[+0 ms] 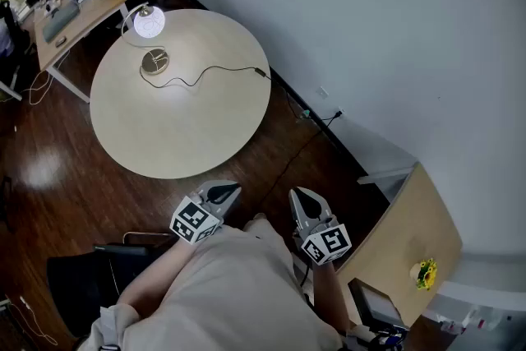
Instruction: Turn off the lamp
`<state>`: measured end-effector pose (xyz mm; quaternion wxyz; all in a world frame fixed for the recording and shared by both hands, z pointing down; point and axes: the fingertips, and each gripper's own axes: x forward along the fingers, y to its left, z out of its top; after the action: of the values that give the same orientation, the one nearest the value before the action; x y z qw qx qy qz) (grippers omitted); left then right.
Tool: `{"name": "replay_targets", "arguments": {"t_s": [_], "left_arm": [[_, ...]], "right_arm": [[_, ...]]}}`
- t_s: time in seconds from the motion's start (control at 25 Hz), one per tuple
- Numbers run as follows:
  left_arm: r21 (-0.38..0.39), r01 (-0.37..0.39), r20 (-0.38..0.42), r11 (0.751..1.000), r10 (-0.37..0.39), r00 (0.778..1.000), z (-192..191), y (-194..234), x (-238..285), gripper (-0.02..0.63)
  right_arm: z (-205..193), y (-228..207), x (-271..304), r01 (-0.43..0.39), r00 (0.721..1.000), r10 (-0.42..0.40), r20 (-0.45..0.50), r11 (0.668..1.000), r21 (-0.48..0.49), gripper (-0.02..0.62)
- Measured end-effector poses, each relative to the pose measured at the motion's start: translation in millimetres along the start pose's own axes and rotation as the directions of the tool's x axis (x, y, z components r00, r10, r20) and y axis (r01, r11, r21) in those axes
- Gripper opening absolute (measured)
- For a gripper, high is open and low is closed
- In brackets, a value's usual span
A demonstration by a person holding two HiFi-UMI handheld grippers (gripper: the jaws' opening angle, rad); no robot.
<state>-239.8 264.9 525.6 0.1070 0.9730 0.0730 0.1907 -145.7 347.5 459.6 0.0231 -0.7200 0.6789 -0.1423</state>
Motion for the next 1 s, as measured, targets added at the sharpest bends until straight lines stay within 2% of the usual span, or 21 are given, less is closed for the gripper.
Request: {"name": "replay_targets", "arguments": {"t_s": [0.12,0.36,0.48,0.72,1.0], "left_arm": [[0.010,-0.004,0.014,1.000,0.004,1.000,17.4,-18.1,21.9,-0.003],[-0.025,-0.035,0.006,0.999,0.035,0.999,33.1,-46.6,65.4,-0.003],[-0.038,-0.044,-0.015,0.998,0.043,0.999,29.5,-62.9,87.2,-0.003],[-0.111,-0.072,-0.039,0.991,0.068,0.997,18.6,-82.1,122.4,-0.003],[-0.144,-0.139,-0.098,0.980,0.126,0.987,5.7,-81.6,127.7,-0.003]], "right_arm": [[9.0,-33.4,-14.4,0.017,1.000,-0.017,0.000,1.000,-0.017,0.003],[18.4,-86.8,-53.5,0.029,1.000,-0.029,0.004,0.999,-0.017,0.003],[15.4,-114.6,-71.4,0.034,0.999,-0.034,0.004,0.999,0.002,0.003],[-0.8,-157.4,-93.4,0.014,1.000,-0.013,-0.019,1.000,0.019,0.003],[-20.4,-181.9,-95.3,-0.016,0.999,0.017,-0.027,0.999,0.051,0.003]]}}
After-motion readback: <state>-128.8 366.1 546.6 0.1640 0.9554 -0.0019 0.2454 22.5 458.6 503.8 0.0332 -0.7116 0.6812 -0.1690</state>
